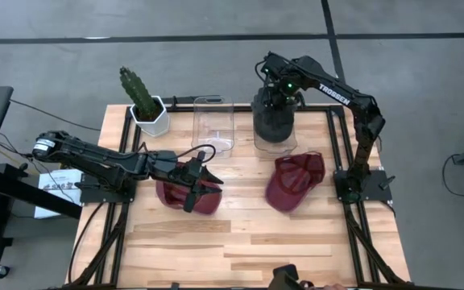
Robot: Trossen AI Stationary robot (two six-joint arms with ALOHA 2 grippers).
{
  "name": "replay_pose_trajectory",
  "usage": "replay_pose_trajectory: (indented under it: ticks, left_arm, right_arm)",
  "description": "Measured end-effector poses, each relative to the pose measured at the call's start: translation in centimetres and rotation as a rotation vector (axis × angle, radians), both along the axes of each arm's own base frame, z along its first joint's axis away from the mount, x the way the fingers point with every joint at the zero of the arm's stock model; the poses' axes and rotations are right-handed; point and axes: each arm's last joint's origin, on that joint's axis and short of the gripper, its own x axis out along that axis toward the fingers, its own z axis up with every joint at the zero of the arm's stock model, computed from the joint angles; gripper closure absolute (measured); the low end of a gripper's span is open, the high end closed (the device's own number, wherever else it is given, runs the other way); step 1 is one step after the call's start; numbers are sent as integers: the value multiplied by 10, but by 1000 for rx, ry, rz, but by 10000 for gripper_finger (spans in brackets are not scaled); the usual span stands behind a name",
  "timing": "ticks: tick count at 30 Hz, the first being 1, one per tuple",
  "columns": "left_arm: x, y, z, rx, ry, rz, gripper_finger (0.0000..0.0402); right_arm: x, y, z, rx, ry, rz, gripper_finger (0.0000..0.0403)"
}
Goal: Pick & Place hat
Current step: Put the black cap into the transparent bin
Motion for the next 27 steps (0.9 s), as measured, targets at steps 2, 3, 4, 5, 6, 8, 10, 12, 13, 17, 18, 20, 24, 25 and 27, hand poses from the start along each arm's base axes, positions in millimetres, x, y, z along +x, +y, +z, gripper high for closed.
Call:
replay_pose_trajectory:
  ticks: [2,3,4,5,6,8,10,12,13,17,18,20,24,25,27]
  left_arm:
    - [0,0,0,0,0,0,289]
    - [0,0,0,0,0,0,289]
    - [0,0,0,0,0,0,289]
    - [0,0,0,0,0,0,289]
    - [0,0,0,0,0,0,289]
    - [0,0,0,0,0,0,289]
    - [0,0,0,0,0,0,289]
    - [0,0,0,0,0,0,289]
    - [0,0,0,0,0,0,289]
    - [0,0,0,0,0,0,289]
    - [0,0,0,0,0,0,289]
    - [0,0,0,0,0,0,289]
    - [0,0,0,0,0,0,289]
    - [0,0,0,0,0,0,289]
    - [0,0,0,0,0,0,289]
  right_arm:
    - [0,0,-3,5,4,-1,391]
    - [0,0,-4,8,9,-1,391]
    - [0,0,-6,11,12,-1,391]
    - [0,0,-7,13,15,-1,391]
    - [0,0,-8,14,16,-1,391]
    - [0,0,-8,19,19,-10,389]
    - [0,0,-8,22,19,-16,386]
    - [0,0,-8,25,18,-24,388]
    - [0,0,-8,27,17,-28,391]
    - [-1,1,-9,54,23,-87,390]
    - [-1,1,-9,60,23,-105,385]
    - [-1,1,-9,72,22,-145,370]
    - [-3,1,-9,71,53,-202,348]
    - [-4,1,-9,70,61,-213,347]
    - [-4,1,-9,61,70,-241,347]
